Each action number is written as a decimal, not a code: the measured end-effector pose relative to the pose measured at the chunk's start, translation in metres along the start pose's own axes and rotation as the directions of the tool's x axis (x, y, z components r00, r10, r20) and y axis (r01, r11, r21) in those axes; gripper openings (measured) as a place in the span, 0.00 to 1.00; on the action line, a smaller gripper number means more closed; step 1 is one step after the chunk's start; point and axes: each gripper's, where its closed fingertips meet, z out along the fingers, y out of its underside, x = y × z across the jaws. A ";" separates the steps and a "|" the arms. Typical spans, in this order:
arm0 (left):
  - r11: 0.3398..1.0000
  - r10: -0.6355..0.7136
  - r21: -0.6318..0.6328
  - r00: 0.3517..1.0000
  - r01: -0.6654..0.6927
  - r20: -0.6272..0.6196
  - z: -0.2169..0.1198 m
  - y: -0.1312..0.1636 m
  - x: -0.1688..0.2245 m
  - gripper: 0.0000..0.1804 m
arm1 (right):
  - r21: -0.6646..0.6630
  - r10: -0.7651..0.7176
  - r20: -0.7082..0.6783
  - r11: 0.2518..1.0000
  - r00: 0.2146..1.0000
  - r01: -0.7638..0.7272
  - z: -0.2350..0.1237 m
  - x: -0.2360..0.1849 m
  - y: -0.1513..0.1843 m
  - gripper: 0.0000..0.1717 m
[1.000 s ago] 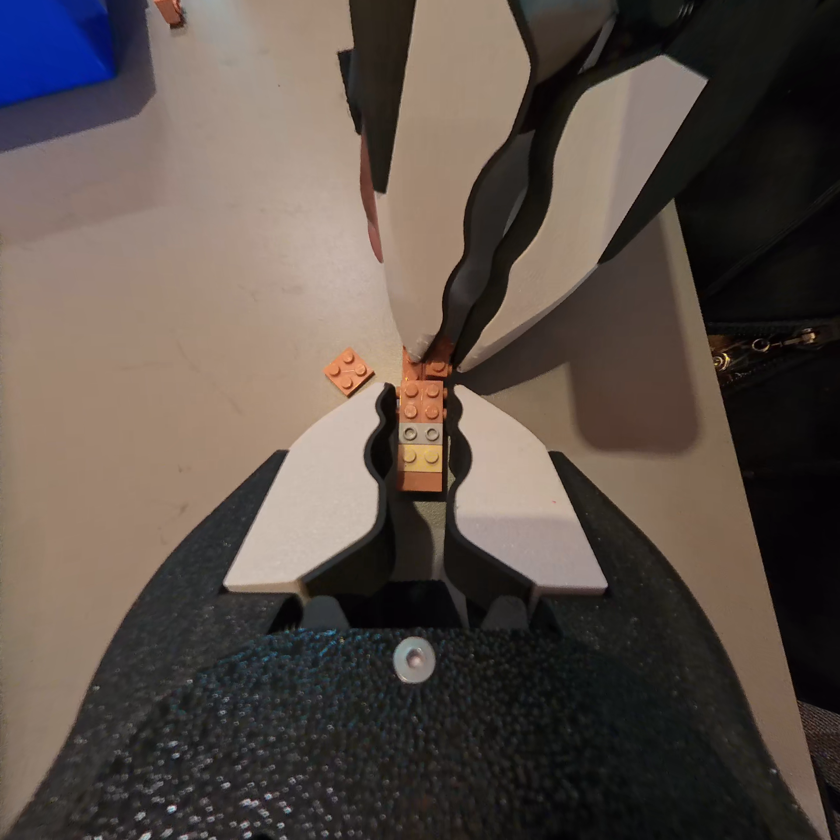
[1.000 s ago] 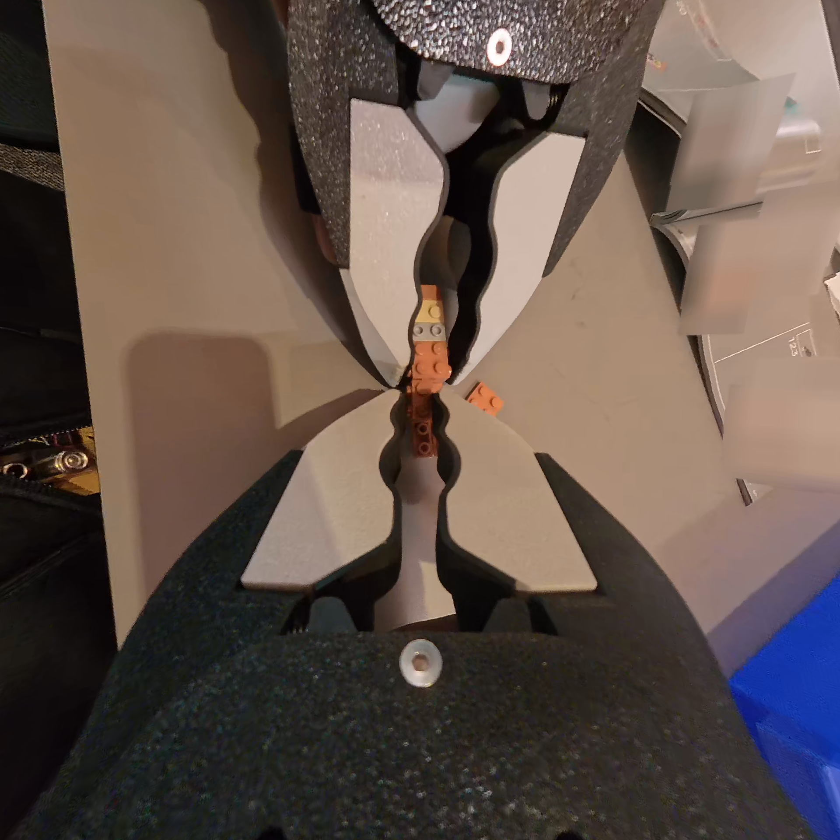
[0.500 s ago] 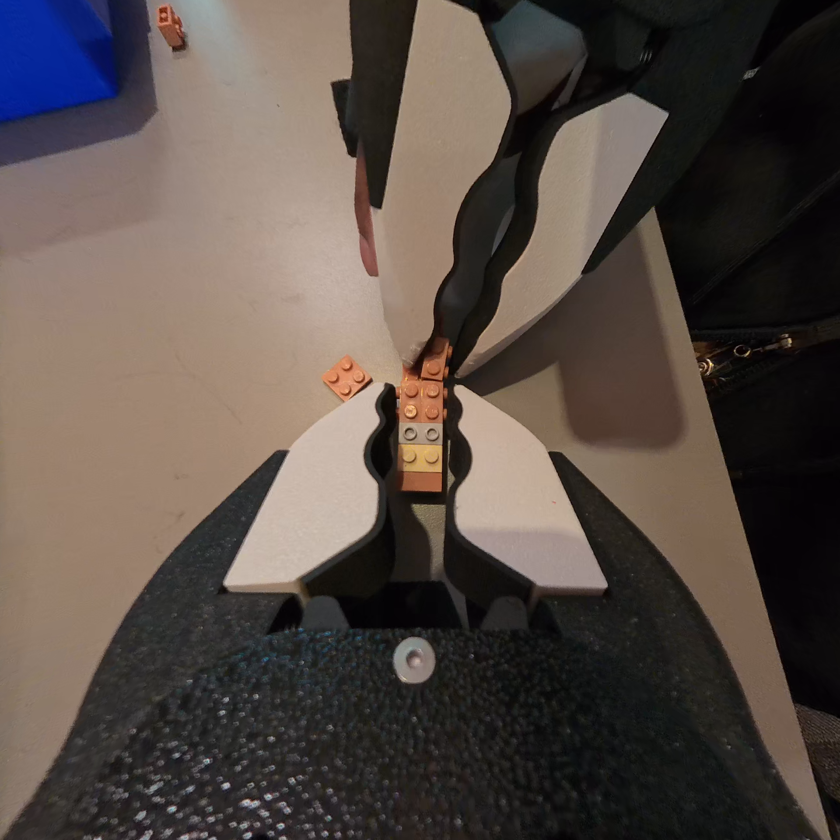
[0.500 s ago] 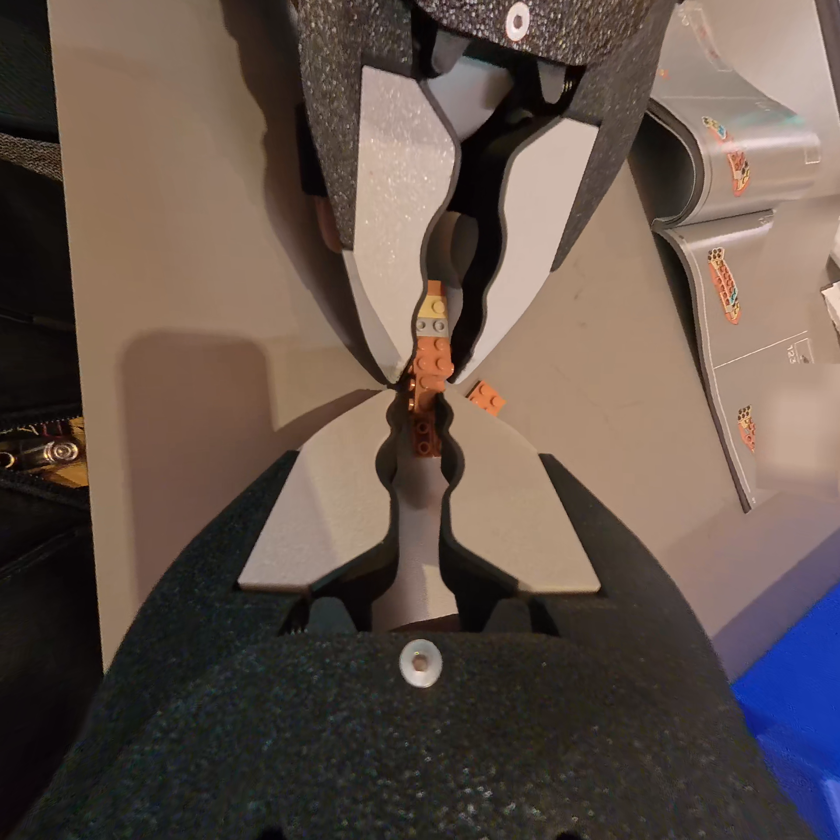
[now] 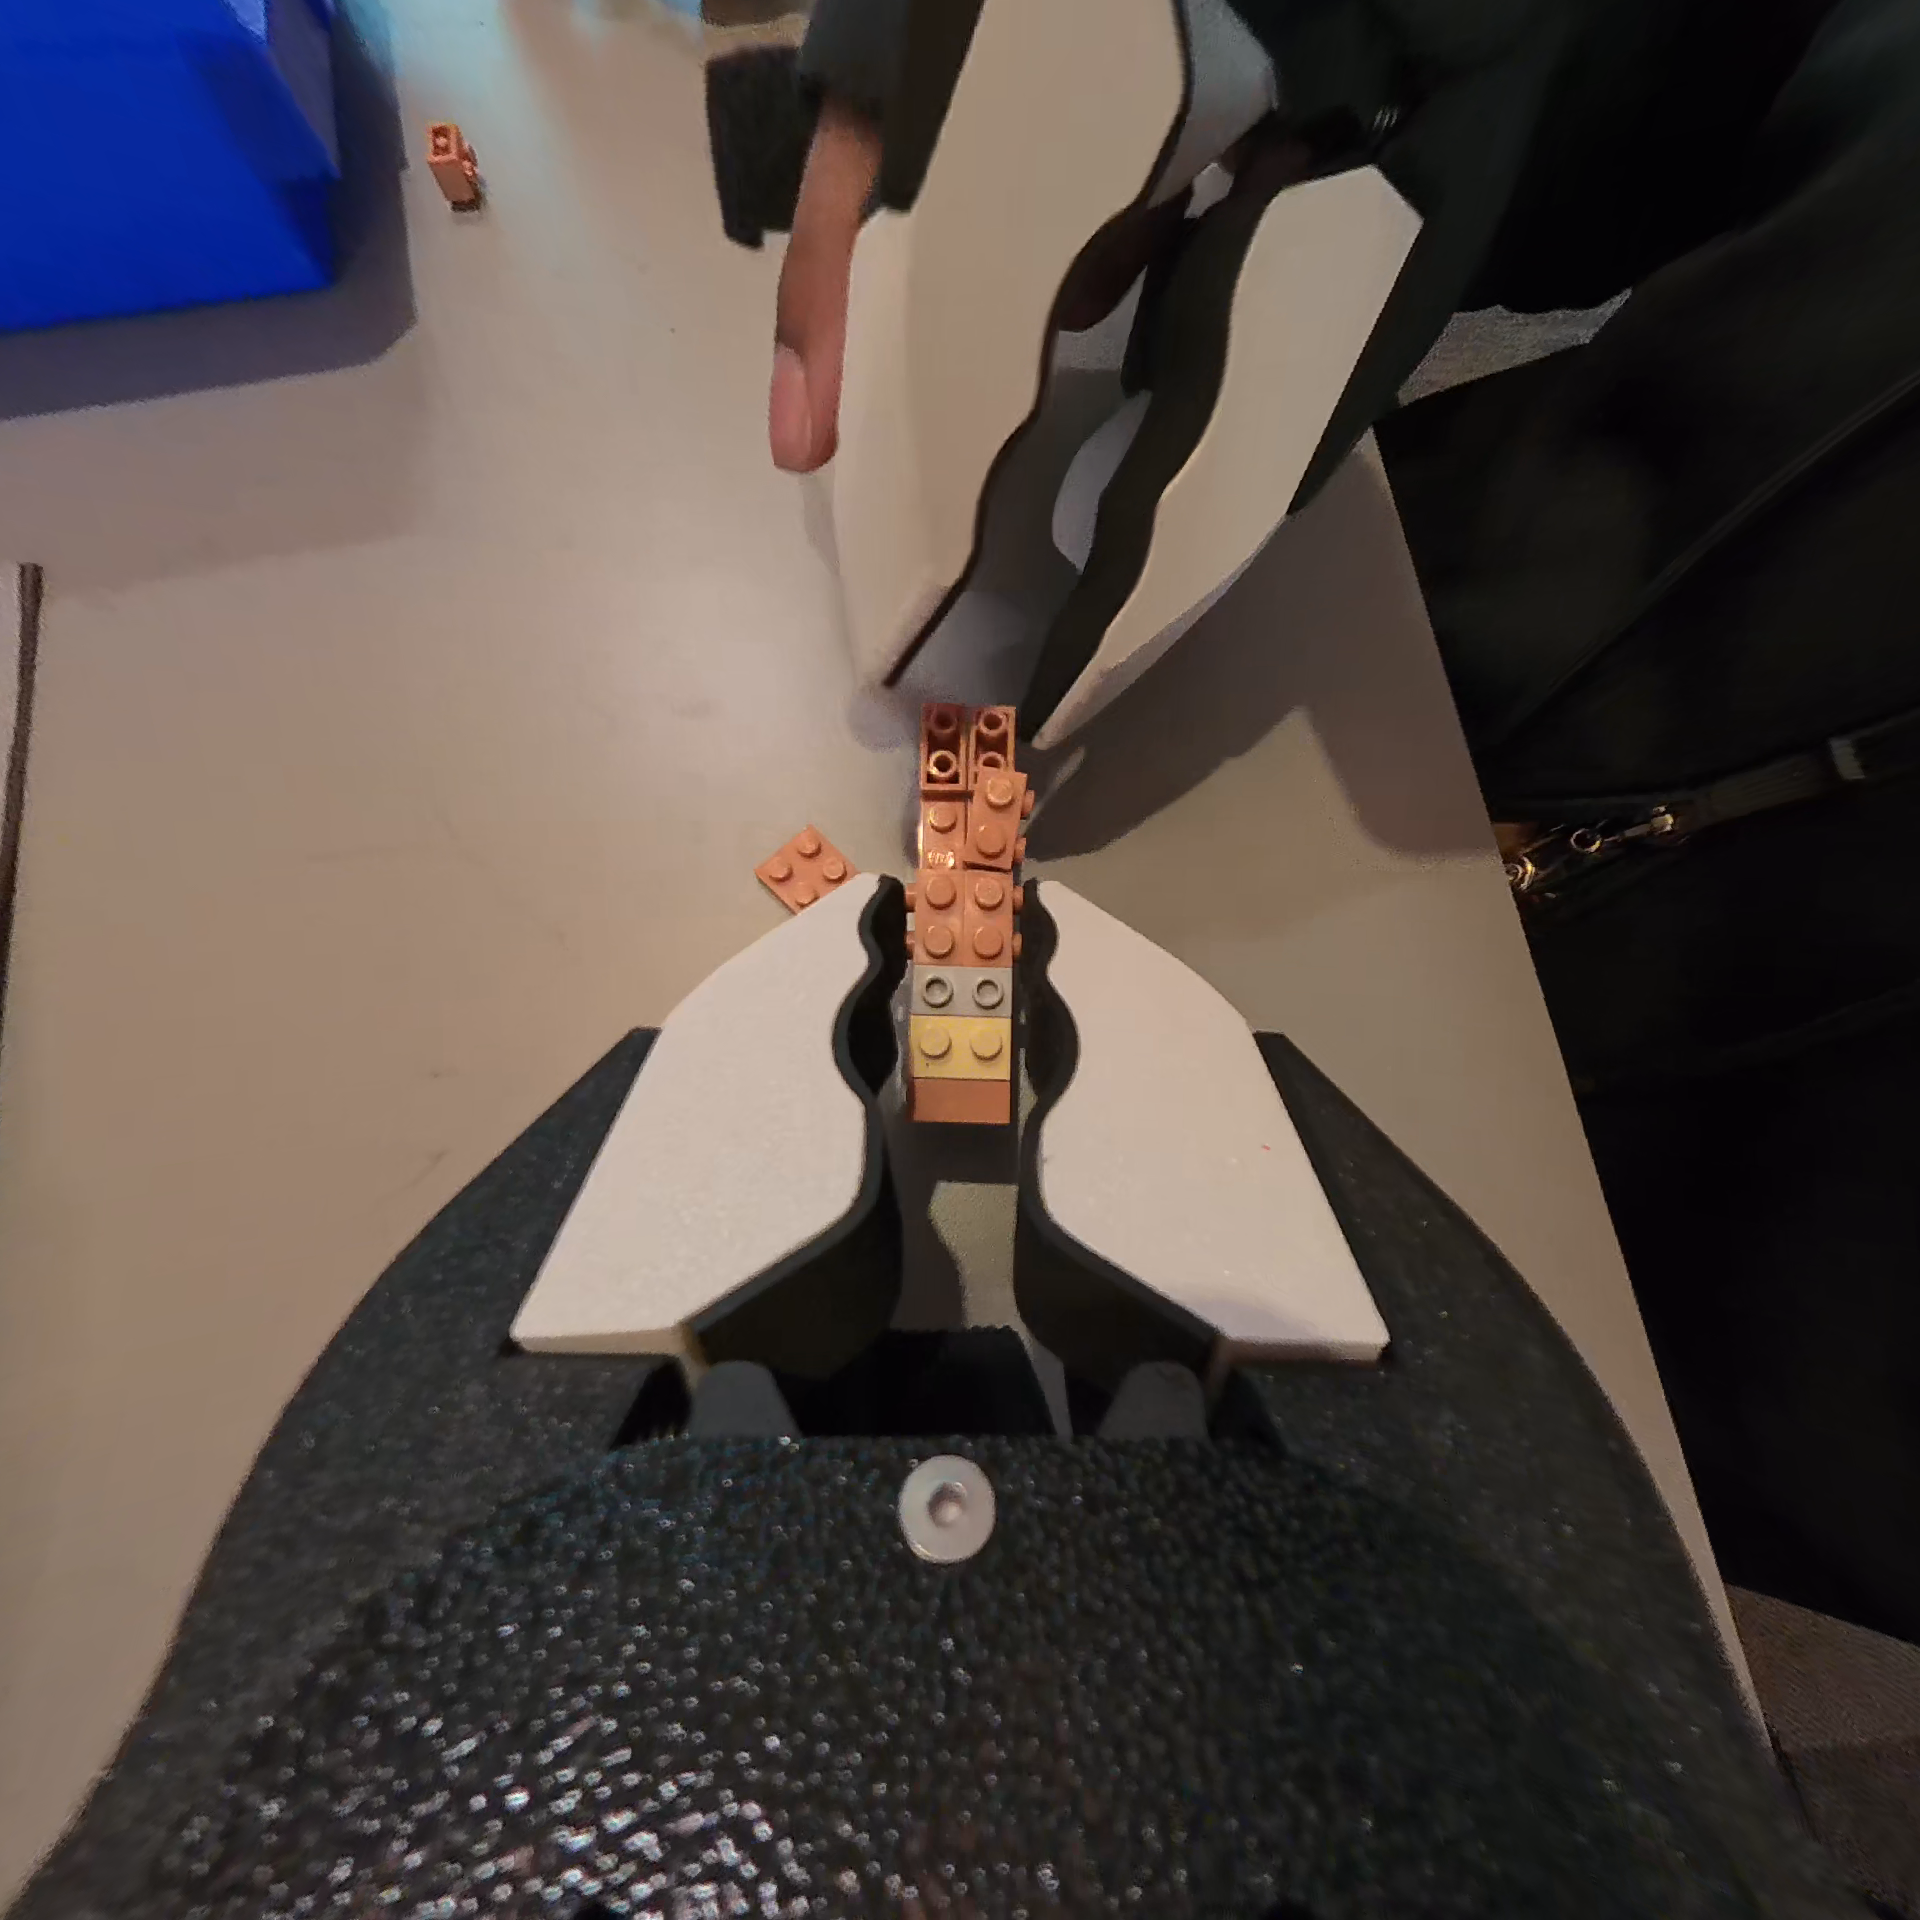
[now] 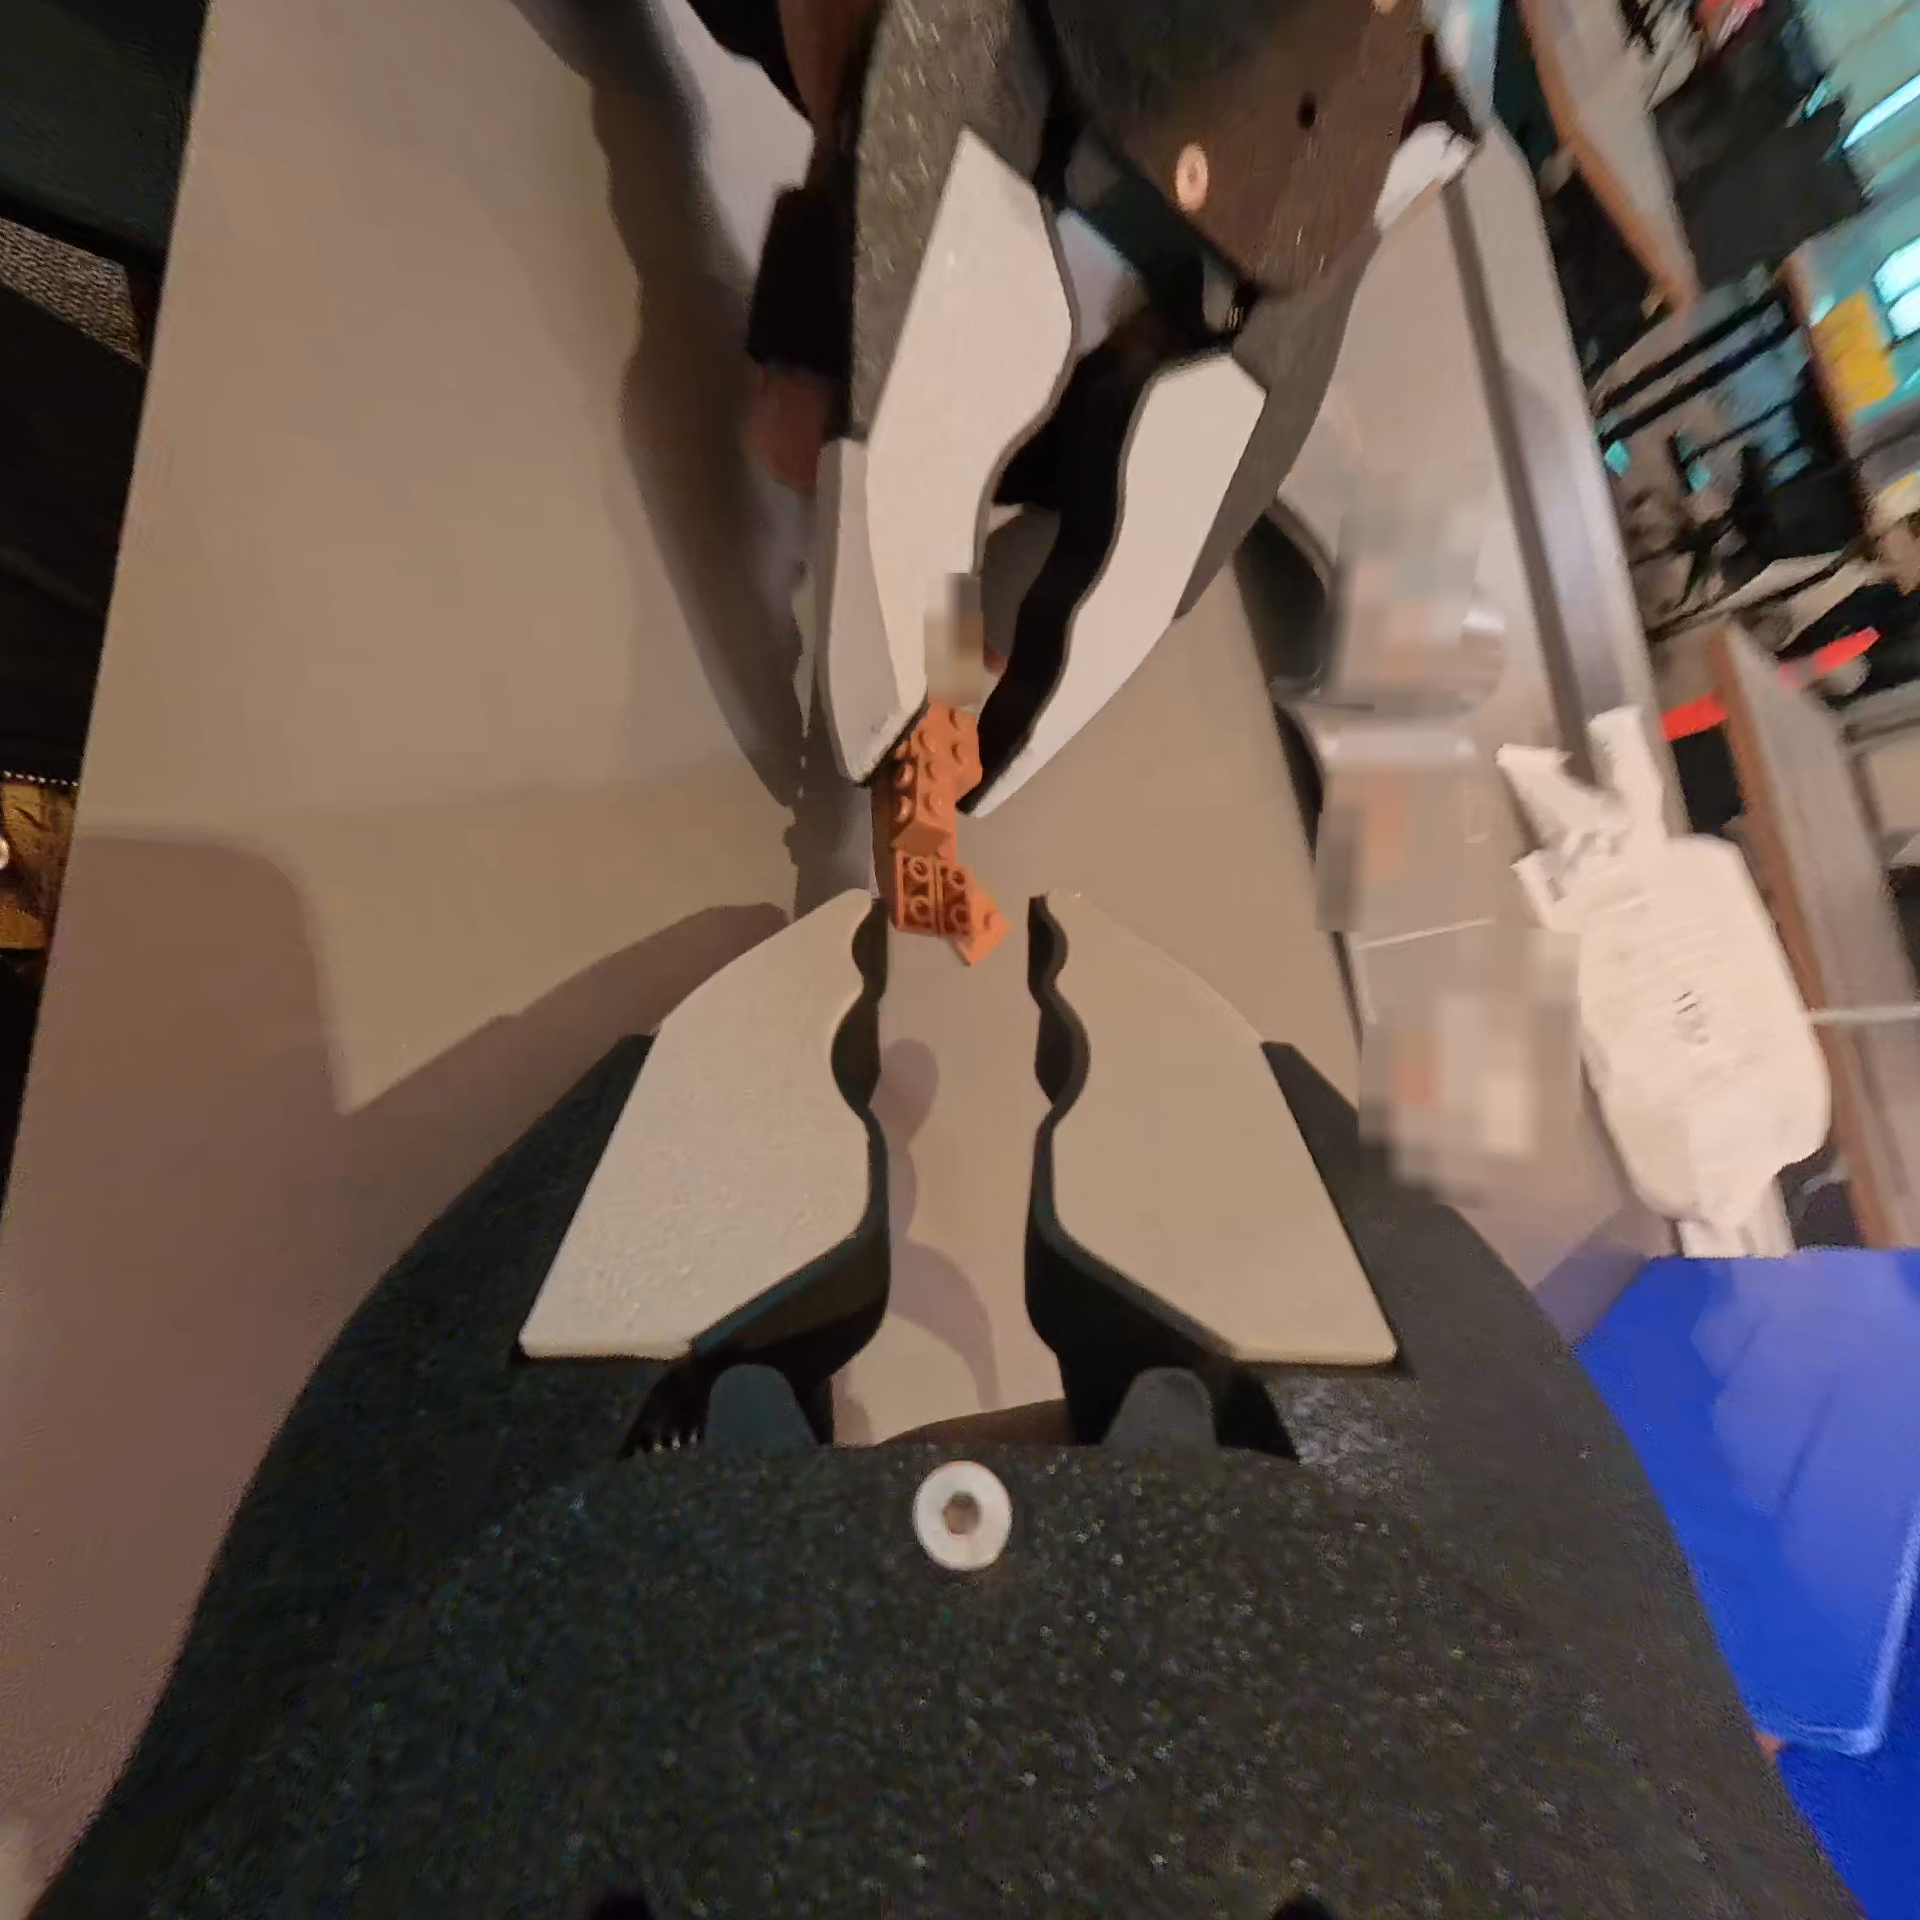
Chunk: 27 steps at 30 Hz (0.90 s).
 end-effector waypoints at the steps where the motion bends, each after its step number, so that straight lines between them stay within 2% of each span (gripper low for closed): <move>1: 1.000 -0.002 0.000 1.000 0.002 0.002 0.000 0.000 -0.001 0.11 | 0.026 -0.032 -0.010 0.999 0.999 0.032 -0.002 0.000 -0.004 0.14; 8: 1.000 -0.011 -0.006 1.000 0.011 -0.001 0.000 0.002 -0.002 0.11 | 0.118 -0.128 0.012 0.985 0.992 0.125 -0.003 -0.015 -0.024 0.10; 16: 1.000 -0.004 -0.004 1.000 0.004 0.003 -0.001 0.001 -0.001 0.11 | 0.071 -0.132 0.018 0.989 0.991 0.130 0.007 -0.017 -0.018 0.10; 27: 1.000 0.013 -0.002 1.000 -0.013 0.001 -0.001 0.000 0.000 0.11 | 0.075 -0.127 0.025 0.989 0.992 0.125 0.006 -0.018 -0.018 0.10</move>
